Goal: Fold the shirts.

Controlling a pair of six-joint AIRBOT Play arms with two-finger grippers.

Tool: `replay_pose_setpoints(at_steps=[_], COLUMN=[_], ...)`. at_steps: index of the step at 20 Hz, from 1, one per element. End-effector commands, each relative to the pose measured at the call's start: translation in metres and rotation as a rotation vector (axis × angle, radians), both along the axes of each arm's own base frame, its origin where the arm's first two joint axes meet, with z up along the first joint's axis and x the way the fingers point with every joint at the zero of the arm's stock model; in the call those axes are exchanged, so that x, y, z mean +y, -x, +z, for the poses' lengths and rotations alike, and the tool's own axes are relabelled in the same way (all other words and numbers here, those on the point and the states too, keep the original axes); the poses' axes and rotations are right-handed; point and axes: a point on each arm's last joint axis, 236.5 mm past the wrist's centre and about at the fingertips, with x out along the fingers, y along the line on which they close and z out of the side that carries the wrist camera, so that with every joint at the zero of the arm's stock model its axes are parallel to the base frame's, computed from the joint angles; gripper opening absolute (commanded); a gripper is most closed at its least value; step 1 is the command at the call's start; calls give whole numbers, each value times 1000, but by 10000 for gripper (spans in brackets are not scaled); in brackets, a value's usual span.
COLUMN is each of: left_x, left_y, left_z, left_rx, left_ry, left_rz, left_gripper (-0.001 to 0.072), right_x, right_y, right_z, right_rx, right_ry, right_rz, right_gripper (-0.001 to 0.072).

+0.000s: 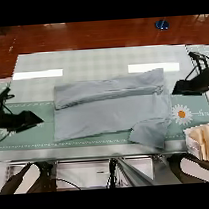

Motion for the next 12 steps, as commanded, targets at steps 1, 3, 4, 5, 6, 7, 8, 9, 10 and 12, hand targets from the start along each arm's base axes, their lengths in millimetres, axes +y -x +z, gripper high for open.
replay_pose_setpoints(at_steps=[1,3,4,5,6,7,8,9,10,12], left_x=[-28,-34,-35,-35,-35,-35,-34,-33,-32,-30], left_y=[52,61,60,59,59,58,59,60,60,54], left_z=[-31,-44,-46,-49,-53,-57,-62,-68,-73,-85], left_rx=[107,136,137,141,153,165,194,224,246,267], left_ry=[101,116,115,115,115,115,115,114,122,128], left_rz=[4,-2,-2,-4,-7,-6,-3,-3,1,28], left_gripper=[553,553,553,553,552,553,552,553,553,552], right_x=[-4,1,1,3,6,7,7,7,8,10], right_y=[30,33,32,31,31,32,33,33,34,38], right_z=[-16,-20,-20,-19,-18,-18,-18,-18,-18,-18], right_rx=[9,11,7,5,3,6,9,12,17,34], right_ry=[-71,-106,-106,-115,-127,-132,-134,-135,-137,-144], right_rz=[-76,-87,-82,-83,-84,-81,-79,-79,-77,-73], right_gripper=[579,579,579,579,578,578,578,578,578,578])
